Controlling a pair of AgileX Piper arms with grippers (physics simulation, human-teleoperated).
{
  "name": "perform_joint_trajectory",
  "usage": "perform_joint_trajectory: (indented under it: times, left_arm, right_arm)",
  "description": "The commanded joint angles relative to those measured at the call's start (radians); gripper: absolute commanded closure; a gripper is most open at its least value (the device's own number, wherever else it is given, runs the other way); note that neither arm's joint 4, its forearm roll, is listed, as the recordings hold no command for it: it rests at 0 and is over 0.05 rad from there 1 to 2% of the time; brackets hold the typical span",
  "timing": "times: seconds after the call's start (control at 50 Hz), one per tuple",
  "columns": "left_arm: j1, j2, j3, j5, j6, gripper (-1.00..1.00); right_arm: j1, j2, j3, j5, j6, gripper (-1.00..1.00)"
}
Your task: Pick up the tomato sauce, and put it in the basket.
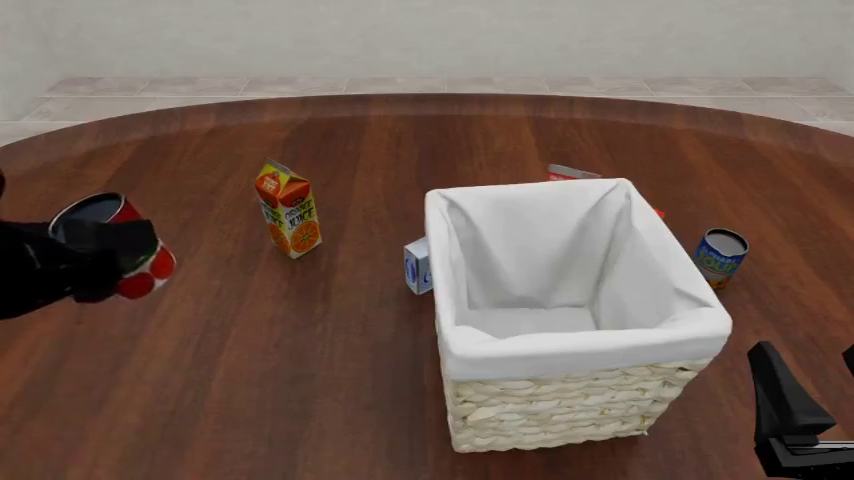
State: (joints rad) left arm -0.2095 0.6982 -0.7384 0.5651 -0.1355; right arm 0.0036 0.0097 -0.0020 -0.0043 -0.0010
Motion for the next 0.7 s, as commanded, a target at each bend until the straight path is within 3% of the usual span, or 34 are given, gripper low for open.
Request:
perform_joint_trajectory:
  times: [0.02,0.1,0.18,0.22,0.7]
  left_arm:
    - [-0.073,0.034,-0.097,0.038,-0.005,1.00]
    - [-0.098,0.052,-0.136,0.051,-0.008,1.00]
    - [-0.178,0.098,-0.190,0.081,-0.075,1.00]
    - [-0.179,0.107,-0.218,0.095,-0.040,1.00]
    - [-0.259,0.279,-0.489,0.220,-0.007,1.00]
  right_arm:
    - [0.000,0.000,0.000,0.000,0.000,-1.00]
    - [0.000,0.000,0.000,0.000,0.000,-1.00]
    - [0.000,0.000,0.000,0.000,0.000,-1.00]
    - [0.000,0.000,0.000,0.000,0.000,-1.00]
    - [0.000,0.000,0.000,0.000,0.000,-1.00]
